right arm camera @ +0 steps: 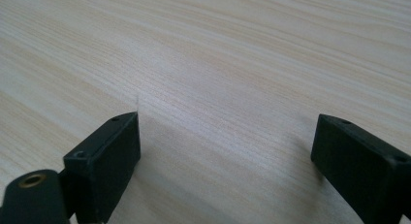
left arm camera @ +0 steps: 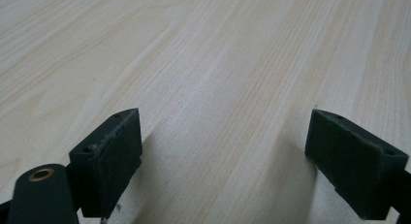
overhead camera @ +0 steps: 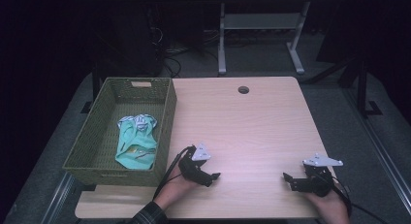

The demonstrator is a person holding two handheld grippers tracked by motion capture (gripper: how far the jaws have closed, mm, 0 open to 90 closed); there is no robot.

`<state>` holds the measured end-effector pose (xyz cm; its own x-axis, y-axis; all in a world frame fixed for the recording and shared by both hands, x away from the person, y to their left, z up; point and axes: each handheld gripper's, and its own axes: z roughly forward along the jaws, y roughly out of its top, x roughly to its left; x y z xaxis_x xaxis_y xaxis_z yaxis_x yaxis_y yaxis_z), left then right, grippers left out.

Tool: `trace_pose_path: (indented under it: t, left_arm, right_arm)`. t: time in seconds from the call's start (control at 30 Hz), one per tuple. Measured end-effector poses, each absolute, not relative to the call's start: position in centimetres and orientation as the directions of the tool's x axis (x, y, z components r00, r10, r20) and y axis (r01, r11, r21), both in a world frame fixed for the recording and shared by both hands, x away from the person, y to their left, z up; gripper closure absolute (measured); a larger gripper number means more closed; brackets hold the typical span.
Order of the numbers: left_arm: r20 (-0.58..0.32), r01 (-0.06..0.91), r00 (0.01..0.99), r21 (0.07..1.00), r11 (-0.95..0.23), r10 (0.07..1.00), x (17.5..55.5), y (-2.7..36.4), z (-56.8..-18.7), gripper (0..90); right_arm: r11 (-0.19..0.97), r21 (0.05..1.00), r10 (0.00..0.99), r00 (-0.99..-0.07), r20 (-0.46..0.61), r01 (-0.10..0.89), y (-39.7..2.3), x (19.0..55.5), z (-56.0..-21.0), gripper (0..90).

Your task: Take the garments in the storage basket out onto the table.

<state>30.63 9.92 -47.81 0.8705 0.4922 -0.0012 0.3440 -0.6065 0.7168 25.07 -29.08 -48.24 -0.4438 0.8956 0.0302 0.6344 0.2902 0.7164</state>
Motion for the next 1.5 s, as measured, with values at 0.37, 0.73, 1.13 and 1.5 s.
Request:
trace_pose_path:
  t: [0.37, 0.73, 1.13, 1.5]
  left_arm:
    - [-0.002, 0.347, 0.871, 0.71, -0.613, 0.491, 30.7, 9.8, -47.7, 12.2]
    - [-0.013, 0.358, 0.87, 0.703, -0.615, 0.493, 30.9, 10.1, -47.3, 13.3]
    - [-0.009, 0.377, 0.857, 0.693, -0.614, 0.516, 31.1, 10.8, -46.8, 13.3]
    - [-0.03, 0.387, 0.851, 0.71, -0.588, 0.524, 31.1, 11.1, -46.3, 13.4]
  right_arm:
    - [0.29, 0.717, 0.896, -0.443, 0.03, 0.634, -29.1, 25.1, -48.2, 9.8]
    - [0.29, 0.716, 0.896, -0.443, 0.03, 0.634, -29.1, 25.1, -48.2, 9.8]
    - [0.29, 0.717, 0.896, -0.443, 0.03, 0.634, -29.1, 25.1, -48.2, 9.8]
    - [0.29, 0.716, 0.896, -0.443, 0.029, 0.634, -29.1, 25.1, -48.2, 9.8]
